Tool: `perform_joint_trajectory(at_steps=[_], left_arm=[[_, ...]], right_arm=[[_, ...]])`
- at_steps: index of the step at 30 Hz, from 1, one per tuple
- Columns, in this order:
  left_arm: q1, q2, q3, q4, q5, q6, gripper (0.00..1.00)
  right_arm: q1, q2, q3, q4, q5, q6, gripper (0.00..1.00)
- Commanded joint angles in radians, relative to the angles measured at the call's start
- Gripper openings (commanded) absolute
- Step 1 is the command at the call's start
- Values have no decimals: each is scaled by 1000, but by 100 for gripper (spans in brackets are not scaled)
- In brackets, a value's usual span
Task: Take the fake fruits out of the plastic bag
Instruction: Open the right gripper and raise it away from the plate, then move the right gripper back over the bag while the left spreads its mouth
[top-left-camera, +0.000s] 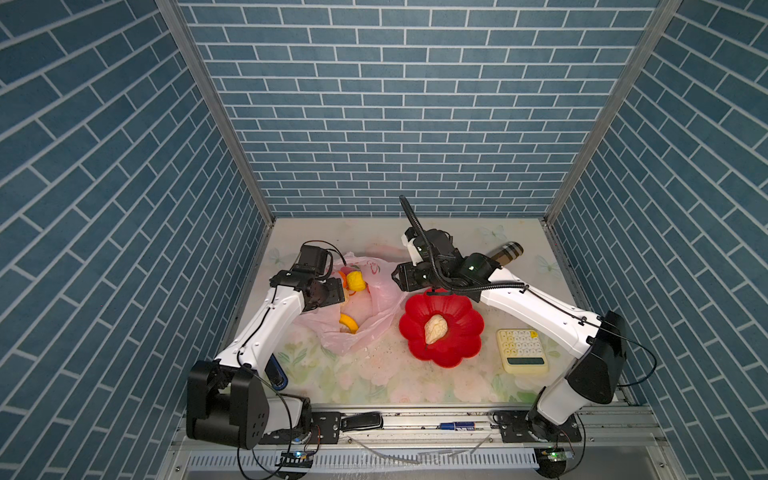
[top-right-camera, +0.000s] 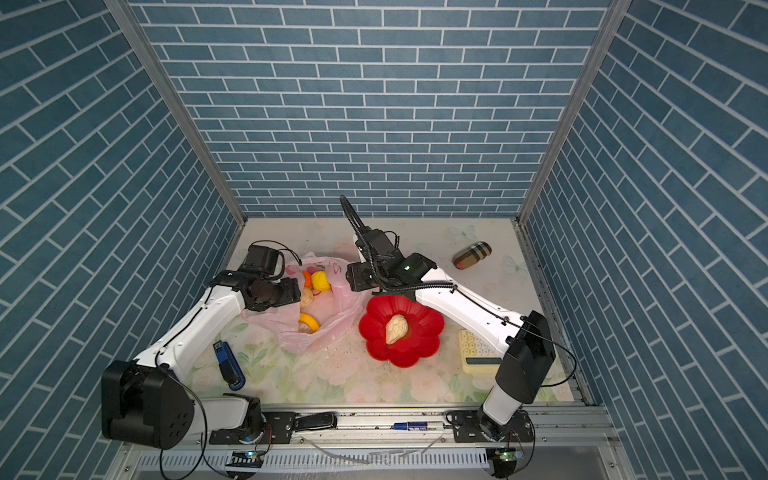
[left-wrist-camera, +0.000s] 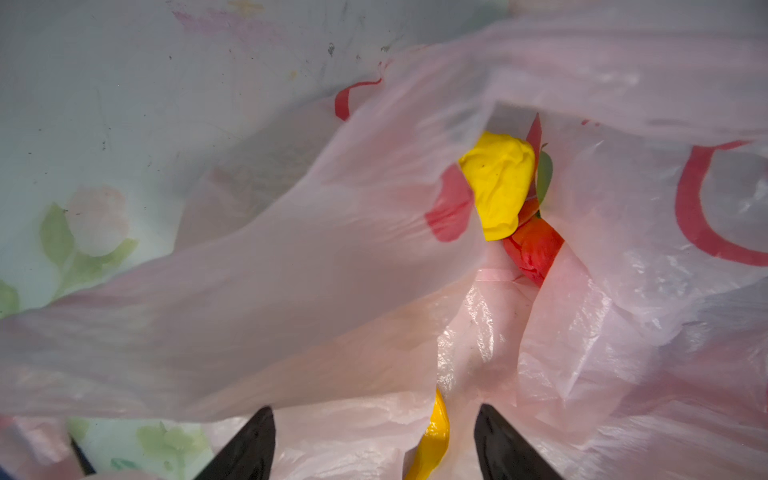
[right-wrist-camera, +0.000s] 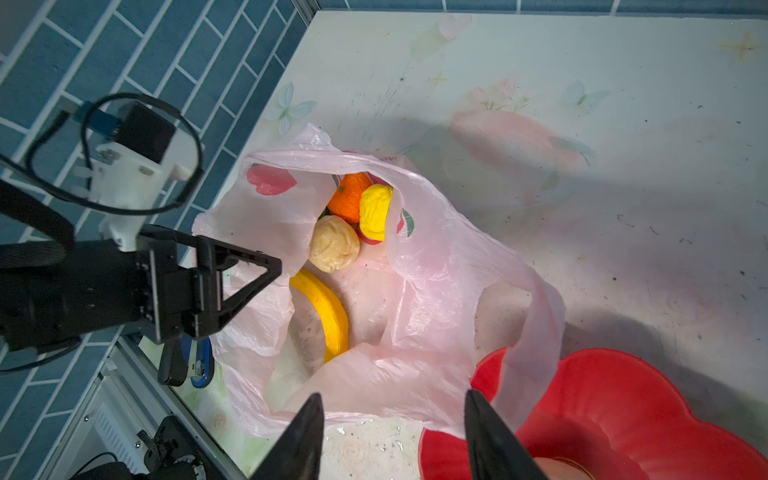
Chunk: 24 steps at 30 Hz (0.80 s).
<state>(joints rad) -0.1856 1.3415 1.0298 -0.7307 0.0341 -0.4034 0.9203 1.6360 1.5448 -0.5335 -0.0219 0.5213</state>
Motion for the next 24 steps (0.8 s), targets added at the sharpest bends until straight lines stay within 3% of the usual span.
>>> perform_joint_trajectory(at_steps=[1,15,20,24], left_arm=[[-29,23,-8,8,-48,-22,77],[-160,131,42,-113,-300,-21,82],[-196,181,68,-130,-365,-26,73],[-213,209,84,-128,-389,-35,57]], right_arm=[[-6,-36,-35,45,-25,-18,54],[-16,-44,-82,100,-46,9,53],[-19,-51,-104,122,-55,21,52],[-22,-56,-113,129,-58,21,51]])
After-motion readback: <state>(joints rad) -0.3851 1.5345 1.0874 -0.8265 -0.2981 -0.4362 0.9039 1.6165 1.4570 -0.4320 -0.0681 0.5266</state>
